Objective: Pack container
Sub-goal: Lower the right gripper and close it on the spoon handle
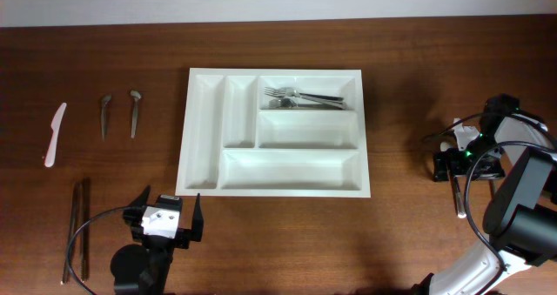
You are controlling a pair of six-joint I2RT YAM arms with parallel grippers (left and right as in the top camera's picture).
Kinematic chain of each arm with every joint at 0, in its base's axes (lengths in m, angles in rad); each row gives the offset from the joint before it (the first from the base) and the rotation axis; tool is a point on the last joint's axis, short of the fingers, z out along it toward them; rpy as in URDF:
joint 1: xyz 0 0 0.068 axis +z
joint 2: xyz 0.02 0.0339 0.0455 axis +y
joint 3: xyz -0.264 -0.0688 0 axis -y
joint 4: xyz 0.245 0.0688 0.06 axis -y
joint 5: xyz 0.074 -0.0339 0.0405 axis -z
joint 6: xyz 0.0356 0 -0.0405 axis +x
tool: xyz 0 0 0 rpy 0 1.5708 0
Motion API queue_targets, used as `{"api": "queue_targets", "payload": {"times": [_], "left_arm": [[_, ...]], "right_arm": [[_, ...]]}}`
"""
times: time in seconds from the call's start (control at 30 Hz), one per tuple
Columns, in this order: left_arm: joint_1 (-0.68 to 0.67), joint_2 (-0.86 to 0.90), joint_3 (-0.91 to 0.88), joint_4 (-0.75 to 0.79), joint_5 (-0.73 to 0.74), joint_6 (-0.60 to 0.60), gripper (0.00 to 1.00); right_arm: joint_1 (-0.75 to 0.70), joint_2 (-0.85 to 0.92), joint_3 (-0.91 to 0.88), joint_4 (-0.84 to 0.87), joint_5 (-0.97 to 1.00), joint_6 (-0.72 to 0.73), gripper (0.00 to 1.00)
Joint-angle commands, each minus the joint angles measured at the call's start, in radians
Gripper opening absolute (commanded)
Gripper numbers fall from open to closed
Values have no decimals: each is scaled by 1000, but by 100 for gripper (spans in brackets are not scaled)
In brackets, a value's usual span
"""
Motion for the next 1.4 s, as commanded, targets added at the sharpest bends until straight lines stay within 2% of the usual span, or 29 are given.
{"api": "queue_targets", "payload": {"times": [0.0,0.1,0.17,0.2,0.3,0.47,0.63,0.77,1.1,1.27,1.37], "left_arm": [[5,-8,-4,-1,-7,13,99],[5,-8,-4,-1,-7,13,99],[5,-8,-4,-1,-7,13,99],[5,-8,-4,-1,-7,13,99],[5,-8,-4,-1,-7,13,99],[5,-8,-4,-1,-7,13,99],[5,-8,-4,-1,-7,13,99],[5,-8,-4,-1,-7,13,99],[5,-8,-4,-1,-7,13,99],[5,-8,-4,-1,-7,13,99],[5,-8,-4,-1,-7,13,99]], "right_arm": [[-6,21,-8,6,-27,10,96],[-6,21,-8,5,-62,10,94],[-6,21,-8,1,-79,10,81],[-6,21,-8,-3,-79,10,71],[-6,21,-8,-6,-77,10,53],[-6,21,-8,-7,-77,10,47],[-6,21,-8,-10,-77,10,28],[-6,21,-8,-10,-77,10,21],[-6,21,-8,-9,-77,10,21],[-6,21,-8,-9,-77,10,11],[-6,21,-8,-9,-77,10,9]]}}
